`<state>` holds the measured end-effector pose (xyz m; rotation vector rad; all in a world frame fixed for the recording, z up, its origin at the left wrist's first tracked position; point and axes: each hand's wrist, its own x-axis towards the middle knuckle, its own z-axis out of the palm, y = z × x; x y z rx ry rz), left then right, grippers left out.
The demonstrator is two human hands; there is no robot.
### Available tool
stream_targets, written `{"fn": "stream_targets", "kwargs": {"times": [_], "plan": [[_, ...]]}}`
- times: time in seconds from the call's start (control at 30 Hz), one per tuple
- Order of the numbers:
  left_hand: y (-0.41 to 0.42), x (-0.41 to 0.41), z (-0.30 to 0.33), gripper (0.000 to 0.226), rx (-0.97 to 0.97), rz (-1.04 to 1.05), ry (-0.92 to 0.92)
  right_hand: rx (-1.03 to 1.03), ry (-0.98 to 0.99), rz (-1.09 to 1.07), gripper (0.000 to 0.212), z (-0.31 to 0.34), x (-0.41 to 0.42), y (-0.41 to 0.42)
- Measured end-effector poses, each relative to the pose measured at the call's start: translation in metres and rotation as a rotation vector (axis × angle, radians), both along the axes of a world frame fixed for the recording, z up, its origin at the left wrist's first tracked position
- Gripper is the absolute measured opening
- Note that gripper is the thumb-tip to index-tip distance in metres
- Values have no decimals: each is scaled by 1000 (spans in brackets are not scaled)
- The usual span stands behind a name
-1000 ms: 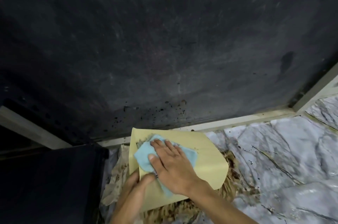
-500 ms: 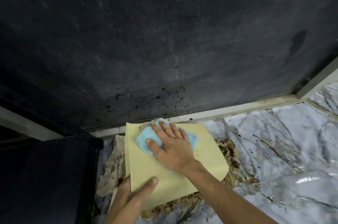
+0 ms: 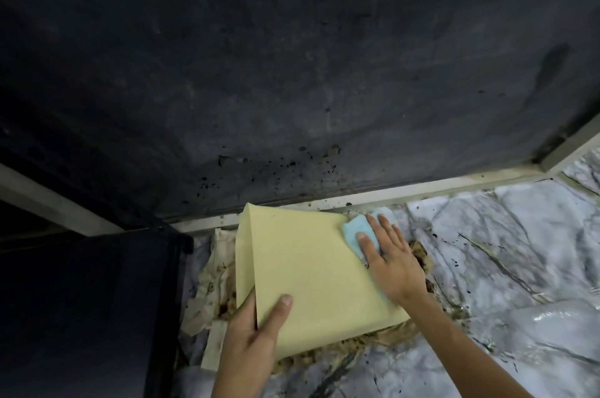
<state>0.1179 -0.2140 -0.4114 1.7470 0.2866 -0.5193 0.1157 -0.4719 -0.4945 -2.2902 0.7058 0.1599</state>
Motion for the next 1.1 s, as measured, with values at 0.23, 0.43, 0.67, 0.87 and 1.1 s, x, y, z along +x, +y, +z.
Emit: {"fn": "stream_targets", "kwargs": {"times": [0.23,0.43,0.67,0.87,1.1], "plan": [[-5,4,-1,21,103,4,-86,-10,-70,-12,59,27,-40,54],[-9,0,2,9,107,40,-68,-123,-194,288,54,52,-34,111],[-15,-7,6,16,89,-23,-83,-48,-239,585,52,65,66,91],[-17,-9,4,25,95,49,-80,-52,-180,325,49,37,73,48],[-24,13,15,10,-8,2,85,-19,-186,72,47,-2,44,-20]]}}
